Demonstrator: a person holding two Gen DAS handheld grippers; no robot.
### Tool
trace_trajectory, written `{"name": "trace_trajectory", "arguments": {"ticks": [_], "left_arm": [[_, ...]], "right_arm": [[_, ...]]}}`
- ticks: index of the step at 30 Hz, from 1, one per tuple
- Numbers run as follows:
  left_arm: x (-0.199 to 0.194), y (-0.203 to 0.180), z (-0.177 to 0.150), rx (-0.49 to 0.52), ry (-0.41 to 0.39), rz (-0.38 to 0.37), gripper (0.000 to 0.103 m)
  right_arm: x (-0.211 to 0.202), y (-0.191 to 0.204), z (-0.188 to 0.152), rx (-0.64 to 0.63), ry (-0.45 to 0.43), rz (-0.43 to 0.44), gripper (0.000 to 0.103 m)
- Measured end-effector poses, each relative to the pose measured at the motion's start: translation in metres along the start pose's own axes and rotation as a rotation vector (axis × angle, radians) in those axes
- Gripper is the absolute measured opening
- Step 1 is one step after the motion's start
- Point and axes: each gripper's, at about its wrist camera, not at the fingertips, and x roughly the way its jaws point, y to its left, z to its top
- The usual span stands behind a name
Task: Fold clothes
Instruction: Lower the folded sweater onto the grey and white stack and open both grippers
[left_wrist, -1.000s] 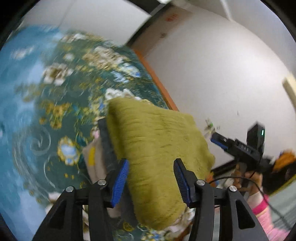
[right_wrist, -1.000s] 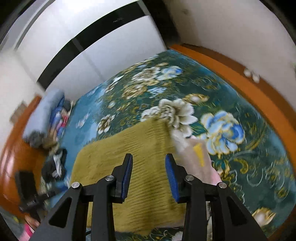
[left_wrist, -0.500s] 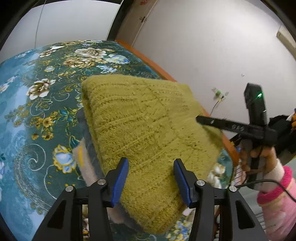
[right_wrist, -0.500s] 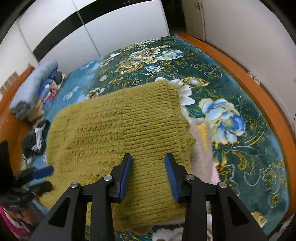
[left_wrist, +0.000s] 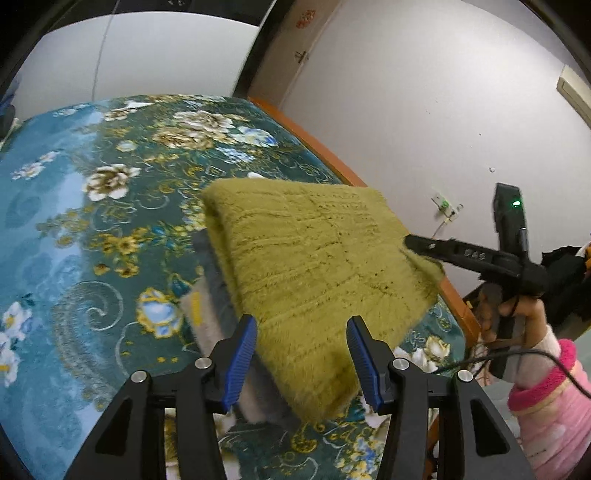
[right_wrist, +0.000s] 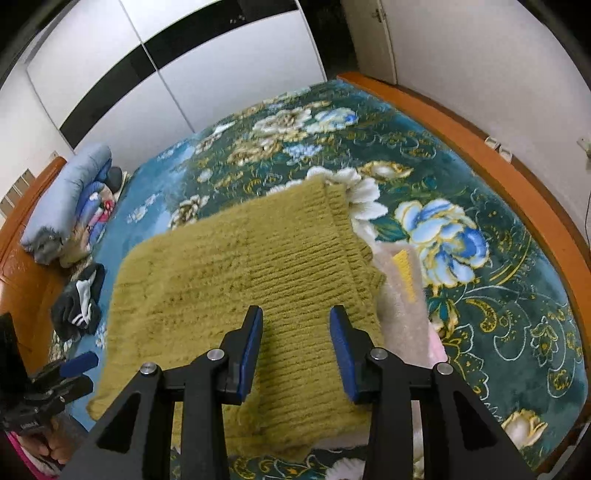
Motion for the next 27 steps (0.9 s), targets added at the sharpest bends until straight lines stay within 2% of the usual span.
{"name": "trace_trajectory", "arguments": {"ticks": [7, 12, 16, 21, 27], "left_arm": [[-0.015, 0.005, -0.025, -0.001, -0.021, 0.074, 0.068], [-0.02, 0.016, -0.042, -0.041, -0.042, 0.064, 0.072], [-0.02, 0.03, -0.058, -0.105, -0.041, 0.075, 0.074], [-0.007, 0.042, -0.078, -0.137, 0.019, 0.11, 0.078], [0.014, 0.036, -0.095, -0.08, 0.065, 0.196, 0.084]], "right_arm": [[-0.032, 0.032, -0.011, -0.07, -0.051, -0.006, 0.039], [-0.042, 0.052, -0.034, -0.123, -0.03, 0.018, 0.041], [-0.046, 0.065, -0.057, -0.166, 0.007, 0.061, 0.048], [-0.03, 0.077, -0.092, -0.201, 0.09, 0.087, 0.048], [0.005, 0.083, -0.112, -0.163, 0.147, 0.056, 0.05]]}}
